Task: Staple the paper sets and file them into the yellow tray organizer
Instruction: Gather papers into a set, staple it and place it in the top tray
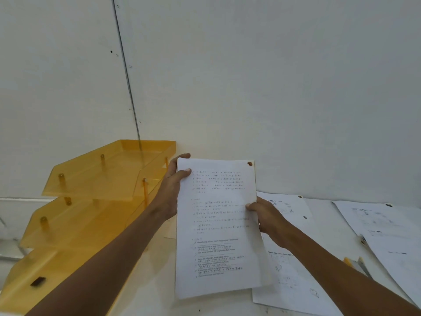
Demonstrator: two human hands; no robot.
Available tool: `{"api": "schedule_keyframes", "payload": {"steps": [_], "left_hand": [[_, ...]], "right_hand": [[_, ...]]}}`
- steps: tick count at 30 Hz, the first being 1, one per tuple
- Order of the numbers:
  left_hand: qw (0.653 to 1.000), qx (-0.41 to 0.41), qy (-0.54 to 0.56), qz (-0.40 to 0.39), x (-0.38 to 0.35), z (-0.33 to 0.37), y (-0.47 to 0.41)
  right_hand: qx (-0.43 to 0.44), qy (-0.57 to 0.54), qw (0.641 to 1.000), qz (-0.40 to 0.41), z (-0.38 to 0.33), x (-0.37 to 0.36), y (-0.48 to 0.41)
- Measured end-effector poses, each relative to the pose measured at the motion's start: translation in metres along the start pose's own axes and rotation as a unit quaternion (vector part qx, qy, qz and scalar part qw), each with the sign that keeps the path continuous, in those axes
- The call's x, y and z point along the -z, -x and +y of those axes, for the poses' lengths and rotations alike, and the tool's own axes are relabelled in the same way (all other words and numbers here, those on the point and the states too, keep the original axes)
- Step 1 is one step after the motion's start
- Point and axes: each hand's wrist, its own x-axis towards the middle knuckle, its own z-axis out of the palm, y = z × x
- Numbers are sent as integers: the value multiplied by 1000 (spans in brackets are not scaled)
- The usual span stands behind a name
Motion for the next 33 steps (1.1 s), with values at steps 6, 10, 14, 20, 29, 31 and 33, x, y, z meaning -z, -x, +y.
{"api": "schedule_keyframes", "payload": {"steps": [6,10,14,20,29,31,33], "left_hand": [[999,2,-22,35,-2,-2,-1],[998,-3,-20,52,-1,-4,-2],[997,-3,-20,76,-2,-3,-4],[992,-46,-37,113,-5,2,-7],[985,-149,-35,76,1,2,-5],[984,-159,-49,69,3,1,-2],[979,-181,-54,71,3,5,-1]], "right_hand": [[3,-12,1000,-4,1,0,0],[18,-24,1000,0,1,-1,-1],[53,-42,998,-19,3,-1,-2],[117,-48,992,-11,-4,-9,-2],[184,-60,981,30,-3,-26,6],[185,-62,980,33,2,-28,8],[197,-68,977,35,-1,-29,9]]}}
